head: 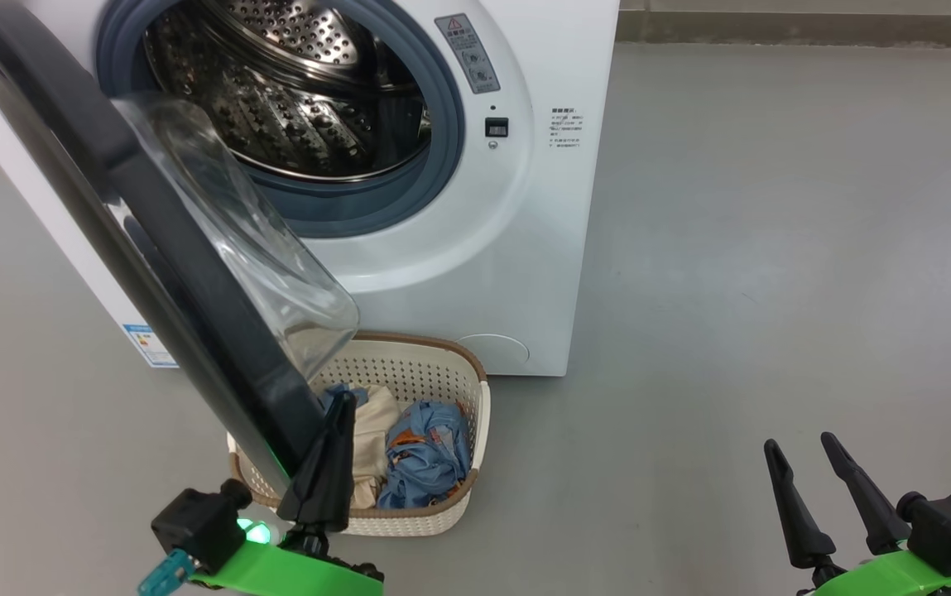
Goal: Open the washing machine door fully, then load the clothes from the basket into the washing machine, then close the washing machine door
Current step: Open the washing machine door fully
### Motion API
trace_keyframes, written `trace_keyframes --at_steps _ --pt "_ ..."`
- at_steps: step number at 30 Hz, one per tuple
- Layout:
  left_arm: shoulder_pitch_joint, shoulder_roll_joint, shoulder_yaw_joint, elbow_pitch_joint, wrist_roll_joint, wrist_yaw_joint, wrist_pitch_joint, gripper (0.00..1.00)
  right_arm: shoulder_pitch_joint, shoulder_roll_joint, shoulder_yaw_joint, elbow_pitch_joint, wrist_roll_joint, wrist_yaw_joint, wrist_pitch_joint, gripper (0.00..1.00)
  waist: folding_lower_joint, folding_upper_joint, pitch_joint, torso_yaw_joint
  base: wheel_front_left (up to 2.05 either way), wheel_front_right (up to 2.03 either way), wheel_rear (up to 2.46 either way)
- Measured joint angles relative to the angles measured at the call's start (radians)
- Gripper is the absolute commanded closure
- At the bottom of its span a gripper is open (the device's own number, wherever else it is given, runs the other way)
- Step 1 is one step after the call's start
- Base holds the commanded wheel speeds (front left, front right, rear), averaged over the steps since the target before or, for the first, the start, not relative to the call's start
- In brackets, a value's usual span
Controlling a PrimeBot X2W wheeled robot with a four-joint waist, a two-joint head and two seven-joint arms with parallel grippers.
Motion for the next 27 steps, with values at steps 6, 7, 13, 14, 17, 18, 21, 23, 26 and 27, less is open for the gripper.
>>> trace_keyframes --at_steps 6,7,13,14,17,18,21,23,26,27 --pt "0.000 0.000 0.013 0.015 -0.005 0.000 0.000 1.00 0.000 0.000 -0.005 -0.004 0.000 0.000 0.000 0.00 0.0000 0.0000 0.001 0.008 0.00 0.00 0.00" --pt "0.000 -0.001 0.015 0.016 -0.005 -0.002 0.000 1.00 0.000 0.000 -0.005 -0.005 0.000 0.000 0.000 0.00 0.0000 0.0000 0.002 0.009 0.00 0.00 0.00" --pt "0.001 -0.007 0.024 0.016 -0.004 -0.009 0.000 1.00 0.000 0.000 -0.008 -0.005 -0.002 0.000 0.000 0.00 0.0000 0.0000 0.005 0.020 0.00 0.00 0.00" --pt "0.001 -0.008 0.026 0.016 -0.004 -0.009 0.000 1.00 0.000 0.000 -0.010 -0.006 -0.002 0.000 0.000 0.00 0.0000 0.0000 0.005 0.023 0.00 0.00 0.00" --pt "0.003 -0.011 0.029 0.017 -0.003 -0.010 0.000 1.00 0.000 0.000 -0.012 -0.007 -0.002 0.000 0.000 0.00 0.0001 0.0000 0.005 0.031 0.00 0.00 0.00" --pt "0.005 -0.013 0.031 0.016 -0.002 -0.010 0.000 1.00 0.000 0.001 -0.012 -0.007 -0.002 0.000 0.000 0.00 0.0000 0.0000 0.004 0.034 0.00 0.00 0.00" --pt "0.013 -0.017 0.040 0.014 0.008 -0.012 0.000 1.00 0.000 0.002 -0.009 -0.008 -0.005 0.000 0.000 0.00 0.0000 0.0000 0.004 0.043 0.00 0.00 0.00" --pt "0.026 -0.017 0.050 0.009 0.021 -0.017 0.000 1.00 0.000 0.002 -0.009 -0.009 -0.005 0.000 0.000 0.00 0.0000 0.0000 0.004 0.050 0.00 0.00 0.00" --pt "0.043 -0.017 0.061 0.005 0.032 -0.017 0.000 1.00 0.000 0.002 -0.009 -0.010 -0.005 0.000 0.000 0.00 0.0000 0.0000 0.007 0.064 0.00 0.00 0.00" --pt "0.048 -0.016 0.063 0.004 0.032 -0.018 0.000 1.00 0.000 0.002 -0.010 -0.010 -0.005 0.000 0.000 0.00 0.0001 0.0000 0.008 0.069 0.00 0.00 0.00"
